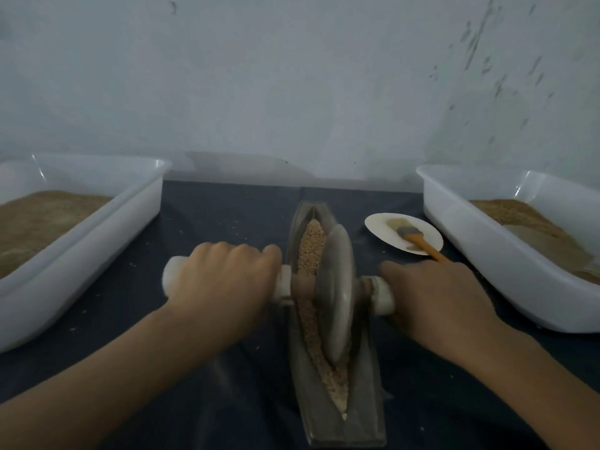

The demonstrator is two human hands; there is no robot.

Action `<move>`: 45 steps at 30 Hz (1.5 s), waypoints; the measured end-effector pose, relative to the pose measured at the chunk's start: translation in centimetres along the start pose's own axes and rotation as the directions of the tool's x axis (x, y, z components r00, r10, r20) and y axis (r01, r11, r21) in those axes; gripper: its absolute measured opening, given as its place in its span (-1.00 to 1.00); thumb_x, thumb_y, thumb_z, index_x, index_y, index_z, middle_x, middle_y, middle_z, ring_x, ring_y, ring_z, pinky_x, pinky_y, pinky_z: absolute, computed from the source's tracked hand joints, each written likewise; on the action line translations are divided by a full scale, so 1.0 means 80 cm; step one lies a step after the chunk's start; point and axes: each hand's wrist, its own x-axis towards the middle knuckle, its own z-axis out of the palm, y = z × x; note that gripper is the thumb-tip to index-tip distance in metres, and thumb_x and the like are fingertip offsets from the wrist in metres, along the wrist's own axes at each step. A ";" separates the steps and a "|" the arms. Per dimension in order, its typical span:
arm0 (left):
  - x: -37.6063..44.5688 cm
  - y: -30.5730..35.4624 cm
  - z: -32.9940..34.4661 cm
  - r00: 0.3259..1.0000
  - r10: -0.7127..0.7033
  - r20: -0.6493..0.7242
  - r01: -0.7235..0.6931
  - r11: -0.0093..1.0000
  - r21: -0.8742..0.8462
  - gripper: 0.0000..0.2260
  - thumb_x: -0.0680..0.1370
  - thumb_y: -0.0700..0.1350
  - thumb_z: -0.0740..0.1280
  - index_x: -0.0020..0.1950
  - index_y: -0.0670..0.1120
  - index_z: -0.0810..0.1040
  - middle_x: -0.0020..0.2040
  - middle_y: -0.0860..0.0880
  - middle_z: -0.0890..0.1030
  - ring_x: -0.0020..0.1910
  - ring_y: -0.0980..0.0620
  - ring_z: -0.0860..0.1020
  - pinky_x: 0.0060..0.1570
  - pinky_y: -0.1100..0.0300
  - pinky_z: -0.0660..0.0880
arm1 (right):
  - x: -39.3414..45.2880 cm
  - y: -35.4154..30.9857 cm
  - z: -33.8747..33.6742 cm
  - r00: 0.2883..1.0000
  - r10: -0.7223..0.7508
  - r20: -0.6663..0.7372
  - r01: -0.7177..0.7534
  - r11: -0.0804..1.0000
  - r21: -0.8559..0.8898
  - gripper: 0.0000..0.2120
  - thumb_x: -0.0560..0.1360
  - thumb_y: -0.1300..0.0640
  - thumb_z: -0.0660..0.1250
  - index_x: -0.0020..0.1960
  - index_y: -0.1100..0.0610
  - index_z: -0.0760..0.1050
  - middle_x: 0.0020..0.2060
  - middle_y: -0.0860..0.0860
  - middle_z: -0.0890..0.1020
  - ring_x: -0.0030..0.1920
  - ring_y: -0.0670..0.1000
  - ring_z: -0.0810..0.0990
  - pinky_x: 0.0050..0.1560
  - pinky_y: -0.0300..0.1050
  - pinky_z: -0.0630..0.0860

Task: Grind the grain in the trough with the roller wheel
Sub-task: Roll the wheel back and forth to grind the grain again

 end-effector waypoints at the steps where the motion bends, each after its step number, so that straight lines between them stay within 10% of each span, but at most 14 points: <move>1: 0.018 -0.002 0.017 0.998 -0.059 0.010 0.059 0.998 -0.001 -0.61 0.37 0.05 0.40 -0.21 0.06 0.15 -0.42 0.10 0.23 -0.48 0.07 0.18 -0.44 0.17 0.10 | 0.015 0.003 0.010 1.000 0.021 -0.022 -0.021 1.000 -0.008 -0.58 0.32 -0.15 0.44 -0.25 -0.11 0.15 -0.46 -0.13 0.36 -0.41 -0.05 0.43 -0.49 -0.20 0.05; 8: 0.123 -0.029 0.072 0.970 -0.230 0.075 0.237 0.967 -0.089 -0.85 0.48 -0.02 0.32 -0.02 -0.01 0.41 -0.12 -0.05 0.57 -0.26 -0.08 0.43 -0.25 0.07 0.31 | 0.137 0.024 0.051 0.980 0.155 -0.127 -0.158 0.987 -0.011 -0.79 0.43 0.03 0.40 -0.07 0.06 0.39 -0.22 0.06 0.61 -0.25 0.16 0.56 -0.31 -0.06 0.23; 13: 0.099 -0.013 0.051 0.978 -0.205 0.034 0.206 0.977 -0.053 -0.75 0.47 -0.03 0.36 -0.11 0.00 0.26 -0.20 0.02 0.52 -0.29 -0.05 0.44 -0.29 0.09 0.28 | 0.103 0.015 0.050 0.976 0.161 -0.145 -0.160 0.987 0.013 -0.80 0.46 0.00 0.36 -0.09 0.04 0.36 -0.33 -0.03 0.49 -0.34 0.06 0.45 -0.37 -0.11 0.21; 20: -0.028 -0.002 -0.001 1.000 -0.022 -0.018 0.021 0.998 -0.053 -0.36 0.07 0.05 0.57 -0.22 0.11 0.11 -0.48 0.15 0.25 -0.55 0.15 0.09 -0.46 0.26 -0.08 | 0.002 0.002 -0.015 0.982 -0.081 -0.172 0.083 0.996 0.007 -0.42 -0.09 -0.03 0.64 -0.35 -0.04 0.27 -0.58 -0.10 0.40 -0.62 -0.06 0.24 -0.43 -0.33 -0.15; 25: 0.015 -0.002 0.023 0.998 -0.031 -0.050 0.031 1.000 0.000 -0.52 0.13 -0.07 0.57 -0.27 0.01 0.26 -0.49 0.08 0.38 -0.59 0.02 0.33 -0.48 0.23 0.06 | 0.039 0.005 0.011 0.999 0.027 0.038 -0.028 0.999 0.016 -0.60 0.41 -0.15 0.37 -0.22 -0.09 0.12 -0.40 -0.12 0.34 -0.33 -0.05 0.41 -0.46 -0.16 0.04; 34: 0.125 -0.029 0.087 0.970 -0.244 -0.005 0.243 0.967 -0.076 -0.75 0.45 -0.04 0.37 -0.12 -0.01 0.28 -0.29 0.02 0.44 -0.36 -0.04 0.34 -0.32 0.08 0.26 | 0.144 0.023 0.053 0.973 0.172 -0.153 -0.175 0.985 -0.006 -0.71 0.45 0.04 0.37 -0.16 0.04 0.23 -0.23 0.07 0.57 -0.27 0.15 0.50 -0.32 -0.05 0.20; 40: 0.021 -0.003 0.013 0.997 -0.015 -0.077 0.010 0.998 -0.060 -0.58 0.24 -0.08 0.53 -0.21 0.00 0.27 -0.39 0.09 0.36 -0.49 0.00 0.38 -0.44 0.18 0.21 | 0.033 0.005 0.016 0.984 -0.003 -0.180 0.009 0.999 0.032 -0.38 0.09 0.02 0.60 -0.27 -0.03 0.12 -0.48 -0.13 0.20 -0.54 -0.03 0.29 -0.52 -0.28 0.02; 45: -0.031 0.005 -0.022 0.950 0.107 -0.294 -0.127 0.991 -0.048 -0.66 0.03 -0.30 0.47 -0.35 -0.10 0.40 -0.51 -0.02 0.36 -0.59 -0.07 0.34 -0.43 0.17 0.13 | -0.034 -0.004 0.000 0.999 -0.014 -0.044 0.018 0.995 0.097 -0.38 0.09 -0.06 0.57 -0.21 -0.17 0.11 -0.50 -0.14 0.32 -0.52 -0.09 0.43 -0.53 -0.08 0.45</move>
